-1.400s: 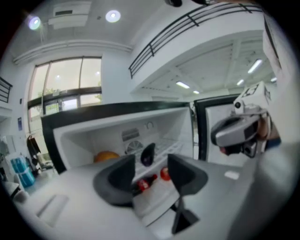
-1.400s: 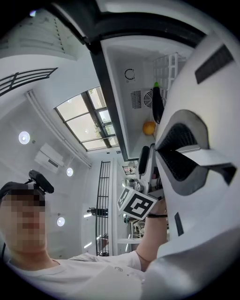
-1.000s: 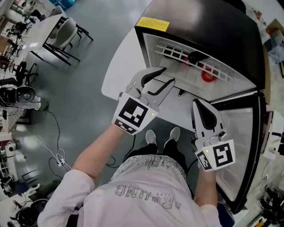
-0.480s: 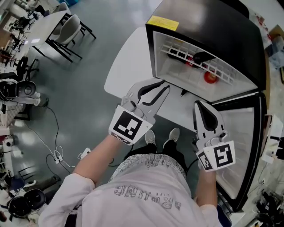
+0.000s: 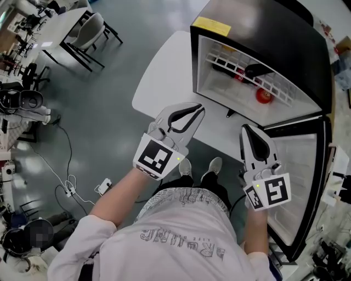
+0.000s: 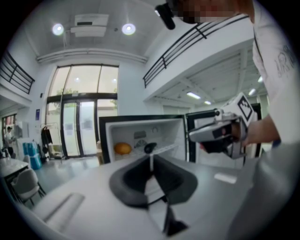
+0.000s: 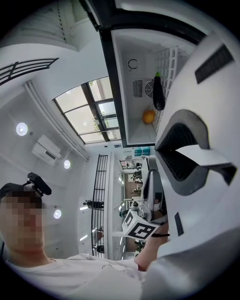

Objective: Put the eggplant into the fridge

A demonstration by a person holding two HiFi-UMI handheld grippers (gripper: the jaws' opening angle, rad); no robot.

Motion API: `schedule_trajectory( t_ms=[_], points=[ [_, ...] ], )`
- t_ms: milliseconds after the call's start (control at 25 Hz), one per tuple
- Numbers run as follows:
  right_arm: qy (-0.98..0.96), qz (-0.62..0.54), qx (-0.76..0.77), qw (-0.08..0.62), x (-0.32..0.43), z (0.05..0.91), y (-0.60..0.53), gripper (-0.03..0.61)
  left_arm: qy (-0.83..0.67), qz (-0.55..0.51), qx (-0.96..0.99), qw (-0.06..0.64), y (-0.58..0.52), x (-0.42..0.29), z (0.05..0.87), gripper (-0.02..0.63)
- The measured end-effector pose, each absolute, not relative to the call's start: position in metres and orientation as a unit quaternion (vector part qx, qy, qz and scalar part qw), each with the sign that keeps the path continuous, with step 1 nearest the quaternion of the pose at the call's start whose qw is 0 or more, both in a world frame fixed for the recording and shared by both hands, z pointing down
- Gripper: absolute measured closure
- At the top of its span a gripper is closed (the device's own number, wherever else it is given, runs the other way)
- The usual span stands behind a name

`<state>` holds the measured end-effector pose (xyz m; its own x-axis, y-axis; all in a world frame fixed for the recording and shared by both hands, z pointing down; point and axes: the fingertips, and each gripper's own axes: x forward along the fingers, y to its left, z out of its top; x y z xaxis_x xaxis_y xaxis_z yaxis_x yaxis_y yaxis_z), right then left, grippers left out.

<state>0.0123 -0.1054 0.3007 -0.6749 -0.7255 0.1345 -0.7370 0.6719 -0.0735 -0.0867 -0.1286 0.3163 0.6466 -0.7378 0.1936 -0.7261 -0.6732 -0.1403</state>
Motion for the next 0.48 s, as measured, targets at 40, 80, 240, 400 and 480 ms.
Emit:
schedule_trajectory(
  t_ms=[40, 80, 240, 400, 480],
  points=[
    [-0.913, 0.061, 0.4, 0.048, 0.012, 0.302, -0.106, 0.575, 0.404, -0.119, -0.906, 0.023, -0.128, -0.088, 0.319, 0.588],
    [-0.914, 0.062, 0.398, 0.049, 0.011, 0.302, -0.106, 0.575, 0.405, -0.121, -0.906, 0.02, -0.128, -0.09, 0.322, 0.589],
    [-0.915, 0.062, 0.394, 0.053, 0.01, 0.304, -0.105, 0.575, 0.408, -0.124, -0.904, 0.012, -0.125, -0.095, 0.329, 0.598],
    [-0.917, 0.066, 0.389, 0.055, 0.007, 0.308, -0.106, 0.575, 0.405, -0.127, -0.905, 0.007, -0.125, -0.095, 0.335, 0.606],
    [-0.919, 0.067, 0.386, 0.056, 0.005, 0.31, -0.107, 0.575, 0.403, -0.128, -0.906, 0.005, -0.126, -0.094, 0.336, 0.606]
  ],
)
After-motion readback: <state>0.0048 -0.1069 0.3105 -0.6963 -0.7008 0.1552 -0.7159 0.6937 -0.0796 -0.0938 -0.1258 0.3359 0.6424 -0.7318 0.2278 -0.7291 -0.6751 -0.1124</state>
